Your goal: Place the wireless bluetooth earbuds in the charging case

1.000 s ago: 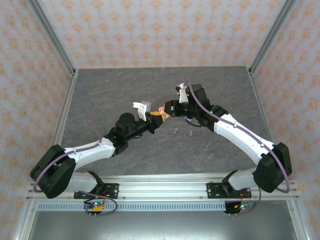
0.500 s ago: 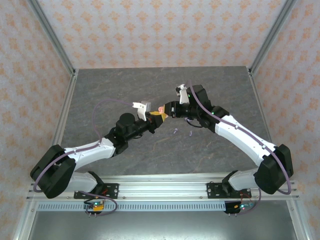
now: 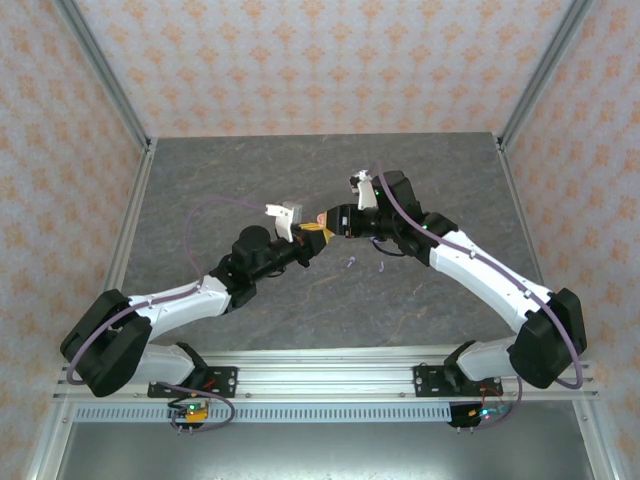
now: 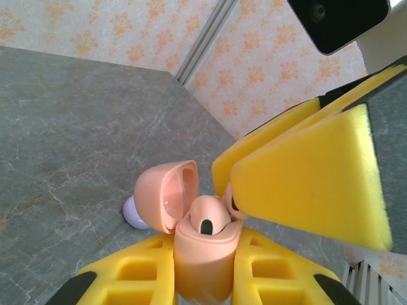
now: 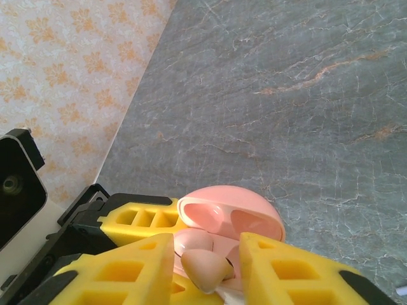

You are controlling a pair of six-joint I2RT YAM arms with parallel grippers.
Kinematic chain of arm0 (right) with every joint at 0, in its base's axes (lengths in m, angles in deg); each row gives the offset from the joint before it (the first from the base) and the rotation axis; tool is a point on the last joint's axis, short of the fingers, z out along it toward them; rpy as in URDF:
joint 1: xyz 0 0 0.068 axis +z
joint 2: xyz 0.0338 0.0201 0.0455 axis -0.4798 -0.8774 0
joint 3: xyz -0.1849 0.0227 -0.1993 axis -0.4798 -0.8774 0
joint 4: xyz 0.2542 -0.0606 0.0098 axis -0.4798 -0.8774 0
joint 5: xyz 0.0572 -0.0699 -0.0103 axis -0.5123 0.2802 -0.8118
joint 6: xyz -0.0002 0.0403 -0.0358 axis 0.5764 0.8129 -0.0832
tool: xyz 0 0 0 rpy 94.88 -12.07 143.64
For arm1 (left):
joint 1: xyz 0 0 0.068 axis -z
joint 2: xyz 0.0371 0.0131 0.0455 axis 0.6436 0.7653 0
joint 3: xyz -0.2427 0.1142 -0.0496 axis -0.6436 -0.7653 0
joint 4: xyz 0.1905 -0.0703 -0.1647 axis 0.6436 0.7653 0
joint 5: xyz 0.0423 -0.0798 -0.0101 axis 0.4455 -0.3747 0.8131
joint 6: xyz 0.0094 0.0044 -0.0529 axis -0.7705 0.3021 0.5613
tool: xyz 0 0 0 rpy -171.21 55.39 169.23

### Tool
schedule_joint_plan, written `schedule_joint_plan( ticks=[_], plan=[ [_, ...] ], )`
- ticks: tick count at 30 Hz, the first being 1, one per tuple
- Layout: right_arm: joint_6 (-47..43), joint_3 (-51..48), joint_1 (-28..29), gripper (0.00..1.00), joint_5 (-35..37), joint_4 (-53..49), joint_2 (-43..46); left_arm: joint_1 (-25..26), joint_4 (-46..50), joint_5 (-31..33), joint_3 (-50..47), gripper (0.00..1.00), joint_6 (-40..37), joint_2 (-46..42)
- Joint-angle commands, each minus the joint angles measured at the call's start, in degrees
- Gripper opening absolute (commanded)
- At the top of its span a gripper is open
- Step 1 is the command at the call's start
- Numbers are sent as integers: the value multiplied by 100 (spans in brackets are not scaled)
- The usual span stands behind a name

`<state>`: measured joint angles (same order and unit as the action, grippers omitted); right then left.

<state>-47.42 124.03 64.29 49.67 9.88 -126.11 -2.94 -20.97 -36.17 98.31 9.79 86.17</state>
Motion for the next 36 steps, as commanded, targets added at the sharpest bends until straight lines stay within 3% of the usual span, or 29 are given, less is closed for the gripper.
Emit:
schedule_joint_plan(
  ticks=[1, 9, 36],
  plan=[
    [-87, 34, 51, 41, -38, -199, 104, -3, -67, -46, 236, 1, -218, -239],
    [-121, 137, 51, 50, 9, -317, 186, -3, 168, -63, 210, 1, -482, -353],
    [-330, 219, 52, 50, 488, -776, 255, -2, 404, 206, 175, 0, -712, -524]
  ],
)
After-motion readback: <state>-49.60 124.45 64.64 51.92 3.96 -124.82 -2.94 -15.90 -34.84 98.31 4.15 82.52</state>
